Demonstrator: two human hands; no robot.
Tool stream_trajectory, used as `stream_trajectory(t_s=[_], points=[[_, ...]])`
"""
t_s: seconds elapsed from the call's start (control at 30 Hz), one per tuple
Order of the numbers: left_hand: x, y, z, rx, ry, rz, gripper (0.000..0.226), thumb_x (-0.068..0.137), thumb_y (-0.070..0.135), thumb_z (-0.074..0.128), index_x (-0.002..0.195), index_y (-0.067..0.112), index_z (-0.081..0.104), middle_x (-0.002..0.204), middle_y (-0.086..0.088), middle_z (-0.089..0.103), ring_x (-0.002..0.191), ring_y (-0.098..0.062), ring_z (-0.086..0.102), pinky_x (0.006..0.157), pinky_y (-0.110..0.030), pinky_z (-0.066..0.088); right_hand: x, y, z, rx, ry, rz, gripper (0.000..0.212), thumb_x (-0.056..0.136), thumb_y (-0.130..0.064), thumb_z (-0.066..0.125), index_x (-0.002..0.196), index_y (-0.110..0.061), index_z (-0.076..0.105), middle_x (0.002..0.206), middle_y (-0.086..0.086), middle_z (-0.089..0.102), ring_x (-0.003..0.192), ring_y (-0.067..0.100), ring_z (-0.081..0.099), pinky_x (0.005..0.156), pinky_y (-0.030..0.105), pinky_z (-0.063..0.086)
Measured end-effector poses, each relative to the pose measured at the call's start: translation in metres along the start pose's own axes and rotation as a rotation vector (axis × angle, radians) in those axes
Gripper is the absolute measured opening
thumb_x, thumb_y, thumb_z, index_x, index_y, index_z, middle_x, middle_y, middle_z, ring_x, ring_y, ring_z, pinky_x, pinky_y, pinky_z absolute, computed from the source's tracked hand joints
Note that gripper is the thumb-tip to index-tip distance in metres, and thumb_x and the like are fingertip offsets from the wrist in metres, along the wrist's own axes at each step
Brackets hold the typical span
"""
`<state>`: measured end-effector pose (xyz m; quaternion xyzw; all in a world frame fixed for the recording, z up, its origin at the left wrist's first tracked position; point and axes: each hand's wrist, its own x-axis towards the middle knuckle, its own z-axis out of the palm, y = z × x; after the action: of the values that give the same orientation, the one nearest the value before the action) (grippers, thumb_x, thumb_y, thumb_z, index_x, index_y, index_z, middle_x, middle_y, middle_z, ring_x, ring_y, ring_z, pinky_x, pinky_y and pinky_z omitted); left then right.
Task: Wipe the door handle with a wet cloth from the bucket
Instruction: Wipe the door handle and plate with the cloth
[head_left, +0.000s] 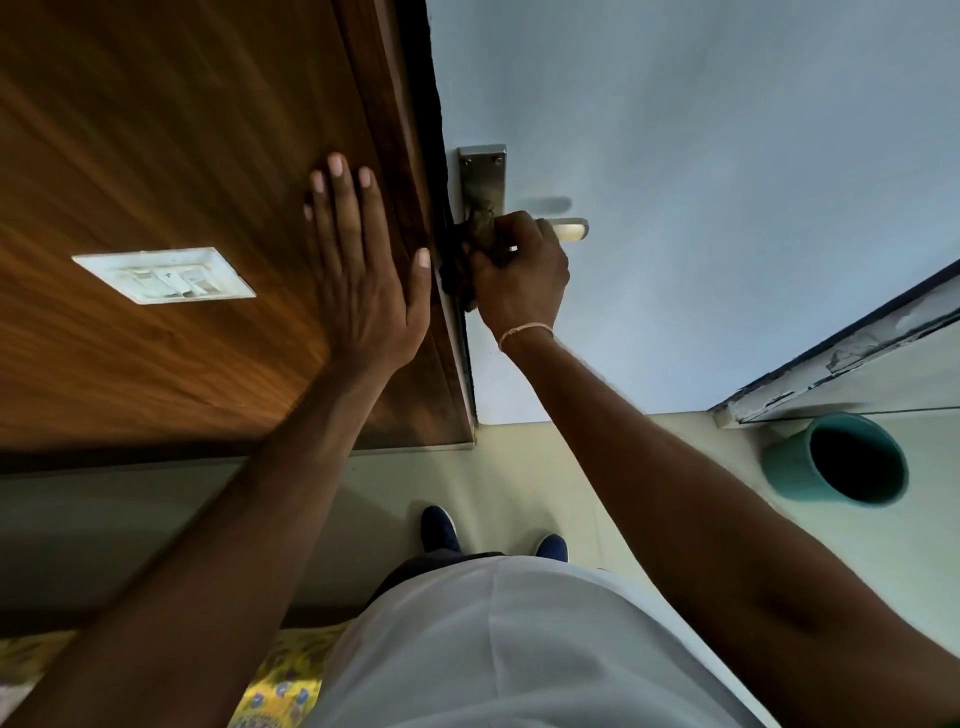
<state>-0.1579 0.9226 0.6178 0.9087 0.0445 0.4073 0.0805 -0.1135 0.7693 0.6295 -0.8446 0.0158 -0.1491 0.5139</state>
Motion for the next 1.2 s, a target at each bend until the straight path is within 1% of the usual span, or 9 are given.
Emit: stream_trajectory(t_s=[0.27, 0.47, 0.57, 0.67, 0.8, 0.93, 1.03, 1.1, 1.2], points=[[-0.005, 0.003, 0.0, -0.011, -0.015, -0.008, 0.076, 0.111, 0.047, 0.041, 0.167, -0.003, 0.026, 0.174, -0.031, 0.025, 0.164, -0.046, 0.021, 0.135, -0.059, 0.02, 0.03, 0.017, -0.034, 0.002, 0.081, 0.194, 0.024, 0.078, -0.049, 0.078, 0.09, -0.029, 0.078, 0.088, -0.013, 0.078, 0.083, 0.012, 0.077, 0.083, 0.038, 0.065], [-0.02, 0.015, 0.002, -0.044, -0.102, -0.008, 0.078, 0.111, 0.043, 0.048, 0.168, -0.002, 0.02, 0.176, -0.03, 0.019, 0.166, -0.044, 0.016, 0.136, -0.059, 0.017, 0.037, 0.038, -0.072, 0.111, 0.199, 0.314, 0.027, 0.098, -0.049, 0.075, 0.093, -0.023, 0.079, 0.088, -0.012, 0.078, 0.07, -0.005, 0.071, 0.061, 0.008, 0.048], [-0.031, 0.036, 0.001, -0.102, -0.134, -0.01, 0.079, 0.11, 0.039, 0.052, 0.169, -0.003, 0.02, 0.177, -0.029, 0.018, 0.167, -0.044, 0.015, 0.136, -0.059, 0.016, 0.032, 0.048, -0.082, 0.23, 0.189, 0.407, 0.016, 0.089, -0.032, 0.084, 0.099, -0.022, 0.078, 0.096, -0.01, 0.078, 0.084, 0.0, 0.073, 0.08, 0.025, 0.062], [-0.038, 0.067, 0.003, -0.26, -0.201, 0.027, 0.074, 0.111, 0.037, 0.05, 0.168, -0.002, 0.024, 0.177, -0.027, 0.017, 0.167, -0.04, 0.015, 0.136, -0.057, 0.018, 0.024, 0.067, -0.094, 0.555, 0.073, 0.566, 0.027, 0.087, -0.011, 0.083, 0.112, -0.013, 0.073, 0.111, 0.013, 0.081, 0.101, 0.032, 0.081, 0.086, 0.051, 0.069], [-0.041, 0.107, 0.014, -0.641, -0.45, -0.048, 0.055, 0.114, 0.041, 0.04, 0.158, 0.01, 0.051, 0.169, -0.011, 0.045, 0.16, -0.024, 0.038, 0.13, -0.052, 0.036, 0.006, 0.082, -0.119, 1.084, -0.129, 0.78, 0.035, 0.106, -0.006, 0.056, 0.14, 0.002, 0.063, 0.135, 0.029, 0.071, 0.117, 0.045, 0.074, 0.104, 0.055, 0.061], [-0.029, 0.135, 0.02, -0.901, -0.687, -0.362, 0.051, 0.107, 0.047, 0.048, 0.142, 0.015, 0.066, 0.137, -0.001, 0.073, 0.13, -0.013, 0.067, 0.114, -0.048, 0.055, -0.012, 0.093, -0.144, 1.42, -0.123, 0.941, 0.039, 0.111, -0.011, 0.036, 0.13, 0.001, 0.068, 0.13, 0.024, 0.073, 0.126, 0.043, 0.069, 0.107, 0.051, 0.057], [-0.019, 0.146, 0.027, -0.985, -0.874, -0.52, 0.035, 0.102, 0.05, 0.061, 0.12, 0.023, 0.073, 0.115, 0.004, 0.079, 0.109, -0.013, 0.075, 0.107, -0.049, 0.06, -0.021, 0.094, -0.154, 1.486, -0.112, 0.944, 0.042, 0.114, -0.033, 0.045, 0.125, -0.001, 0.07, 0.128, 0.022, 0.072, 0.132, 0.042, 0.064, 0.12, 0.053, 0.048], [-0.014, 0.154, 0.032, -1.044, -1.015, -0.571, 0.028, 0.108, 0.044, 0.063, 0.11, 0.019, 0.074, 0.109, 0.001, 0.081, 0.101, -0.013, 0.078, 0.105, -0.049, 0.062, -0.029, 0.094, -0.163, 1.488, -0.132, 0.936, 0.066, 0.106, -0.061, 0.056, 0.132, -0.002, 0.065, 0.134, 0.02, 0.069, 0.135, 0.039, 0.063, 0.124, 0.051, 0.043], [-0.009, 0.169, 0.036, -1.119, -1.164, -0.622, 0.035, 0.107, 0.043, 0.066, 0.111, 0.01, 0.077, 0.106, -0.005, 0.083, 0.1, -0.019, 0.08, 0.101, -0.046, 0.064, -0.039, 0.09, -0.177, 1.258, -0.186, 0.874, 0.054, 0.099, -0.068, 0.062, 0.115, -0.017, 0.07, 0.122, 0.008, 0.071, 0.12, 0.027, 0.066, 0.108, 0.04, 0.047]])
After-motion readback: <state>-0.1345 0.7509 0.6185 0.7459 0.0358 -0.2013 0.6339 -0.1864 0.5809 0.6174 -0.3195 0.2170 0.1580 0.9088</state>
